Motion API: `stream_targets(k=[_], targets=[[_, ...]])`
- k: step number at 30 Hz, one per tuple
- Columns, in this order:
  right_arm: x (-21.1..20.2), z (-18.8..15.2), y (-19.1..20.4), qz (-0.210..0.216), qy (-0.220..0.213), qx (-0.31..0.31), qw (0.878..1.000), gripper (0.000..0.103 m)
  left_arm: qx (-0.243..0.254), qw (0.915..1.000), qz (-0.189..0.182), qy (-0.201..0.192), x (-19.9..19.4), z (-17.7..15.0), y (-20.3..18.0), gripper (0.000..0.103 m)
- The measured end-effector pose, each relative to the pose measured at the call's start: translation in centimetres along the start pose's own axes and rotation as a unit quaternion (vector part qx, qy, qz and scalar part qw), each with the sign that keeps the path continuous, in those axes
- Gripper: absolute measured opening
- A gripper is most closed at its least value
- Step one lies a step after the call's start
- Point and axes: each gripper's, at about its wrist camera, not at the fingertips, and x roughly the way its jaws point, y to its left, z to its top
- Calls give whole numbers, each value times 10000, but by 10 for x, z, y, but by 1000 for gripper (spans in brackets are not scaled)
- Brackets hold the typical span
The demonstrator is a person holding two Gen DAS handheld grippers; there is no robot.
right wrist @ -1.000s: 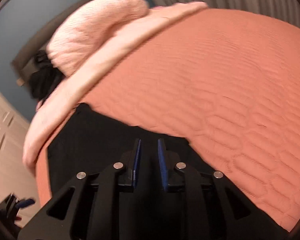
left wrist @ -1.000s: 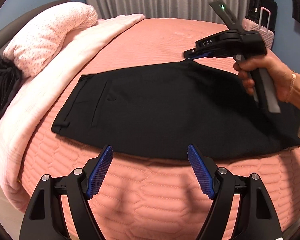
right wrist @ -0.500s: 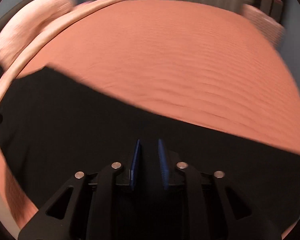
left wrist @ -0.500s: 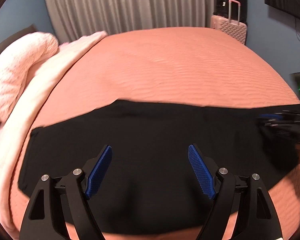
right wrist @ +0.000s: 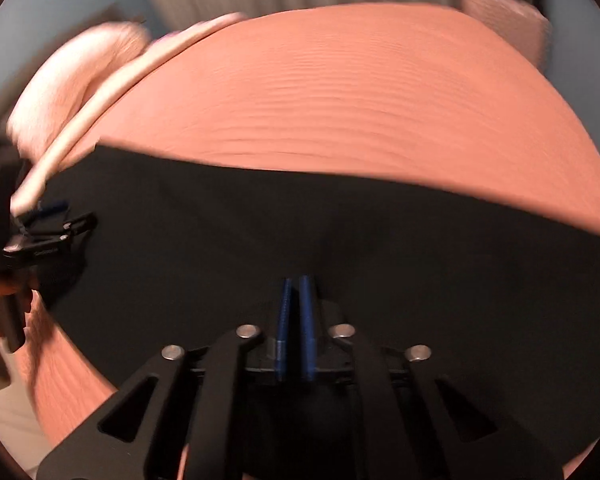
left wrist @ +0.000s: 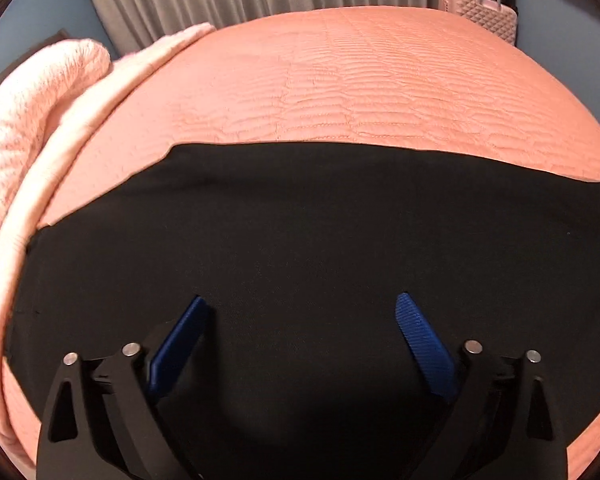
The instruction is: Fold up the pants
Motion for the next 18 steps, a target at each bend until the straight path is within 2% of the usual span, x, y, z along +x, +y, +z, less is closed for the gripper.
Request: stream_targets(k=[1,2,3,4,5,7,8,10,11,12,13,14,15,16,17,18], targets=[[-12,-9,-33,-343,49,245,9991,3,-114,9999,-62,23,2,-1,3,98],[-23,-12,-58,-326,-35,505,9982,2,-178,9998,-110,33,2,-1,4,98],[-38,-17,-79,-759,-34,802,9939,3,-202,9997,-113,40,2,-2,5,98],[-50,-19,-86,-1403,18,832,9866,9,-200,9998,-5,55,-2,-2,4,97],[-64,-16,-86,-1503,-158,711,9860,10,-150,9997,176,-3,-11,0,0,95],[-75,-2,-67,-840,-586,793,9916,10,-101,9995,176,-228,-24,8,-6,96],[-64,14,-40,-195,-717,729,9946,10,-137,9993,107,-336,-29,17,-14,96],[-27,36,1,497,-530,362,9967,10,-143,9992,120,-359,-26,29,-26,97],[-5,43,15,638,-290,174,9974,9,-34,9992,273,-278,-15,34,-36,97],[18,45,22,563,-24,41,9984,8,171,9985,518,-65,0,36,-46,97],[32,44,15,428,83,-9,9990,8,344,9971,666,104,12,38,-50,98],[31,40,-6,795,-37,146,9967,0,413,9966,706,132,17,40,-52,98],[28,37,-26,875,-84,442,9951,0,387,9971,654,55,16,42,-49,98],[16,28,-68,506,-154,983,9937,0,382,9974,616,48,15,44,-46,98],[5,22,-93,175,-233,1292,9912,0,405,9974,585,95,17,44,-43,98],[-12,13,-124,153,-394,1683,9848,0,412,9978,506,101,16,44,-40,98]])
